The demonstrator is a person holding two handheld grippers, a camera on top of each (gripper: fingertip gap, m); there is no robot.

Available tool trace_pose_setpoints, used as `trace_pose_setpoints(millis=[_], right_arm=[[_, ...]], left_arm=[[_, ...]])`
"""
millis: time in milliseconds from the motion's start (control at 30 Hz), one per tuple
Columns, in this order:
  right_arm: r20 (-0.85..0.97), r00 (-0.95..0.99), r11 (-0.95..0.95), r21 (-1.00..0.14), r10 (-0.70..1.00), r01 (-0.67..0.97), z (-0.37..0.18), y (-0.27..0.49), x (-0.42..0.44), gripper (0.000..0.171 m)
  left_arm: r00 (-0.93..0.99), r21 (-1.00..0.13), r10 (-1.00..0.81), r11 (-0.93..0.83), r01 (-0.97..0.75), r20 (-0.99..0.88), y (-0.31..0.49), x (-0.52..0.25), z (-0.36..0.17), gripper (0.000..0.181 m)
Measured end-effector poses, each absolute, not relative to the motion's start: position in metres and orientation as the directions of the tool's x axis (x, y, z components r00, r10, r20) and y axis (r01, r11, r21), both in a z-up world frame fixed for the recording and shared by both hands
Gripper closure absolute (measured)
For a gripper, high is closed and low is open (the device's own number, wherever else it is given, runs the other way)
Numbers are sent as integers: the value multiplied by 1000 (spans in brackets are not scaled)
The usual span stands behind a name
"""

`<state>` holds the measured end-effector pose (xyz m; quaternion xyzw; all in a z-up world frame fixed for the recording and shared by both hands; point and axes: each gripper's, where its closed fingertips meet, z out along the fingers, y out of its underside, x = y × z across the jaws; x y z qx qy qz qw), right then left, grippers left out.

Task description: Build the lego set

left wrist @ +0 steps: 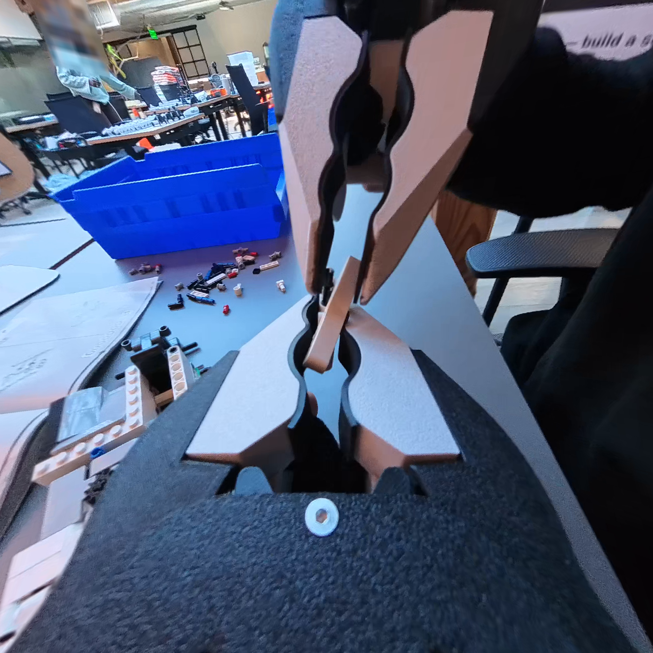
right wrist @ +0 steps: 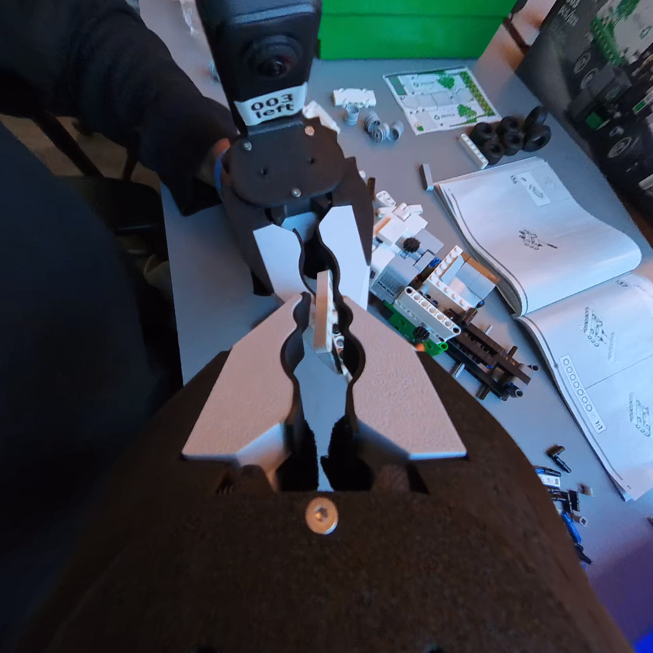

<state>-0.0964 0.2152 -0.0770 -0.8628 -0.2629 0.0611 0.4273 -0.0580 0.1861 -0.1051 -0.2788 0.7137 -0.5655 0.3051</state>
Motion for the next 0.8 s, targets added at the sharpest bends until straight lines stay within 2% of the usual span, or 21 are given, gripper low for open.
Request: trace_pose_setpoints(millis=[133, 200, 267, 500, 600, 800], right_arm=[[129, 836, -568, -678, 533, 467, -91, 211, -92, 157], [172, 814, -555, -652, 555, 516, -93, 209, -93, 163], [233, 792, -525, -639, 564, 562, -90, 210, -94, 164], [310, 784, -492, -640, 538, 591, -75, 208, -78, 164], [279, 777, -486, -648, 564, 586, -65, 200, -73, 164], [264, 693, -465, -579, 670, 670, -82, 195, -81, 164]], left_arm=[[-647, -967, -745, 251, -45, -163, 184, -58, -109, 175], [-650, -967, -746, 248, -63, -149, 185, -57, -111, 176], [-654, -972, -745, 225, -66, -127, 184, -58, -109, 180], [-666, -978, -740, 193, -78, -94, 186, -58, -107, 176], [-682, -980, -727, 184, -78, -82, 183, -60, -106, 177], [-719, -985, -693, 152, -85, -45, 179, -65, -104, 176]])
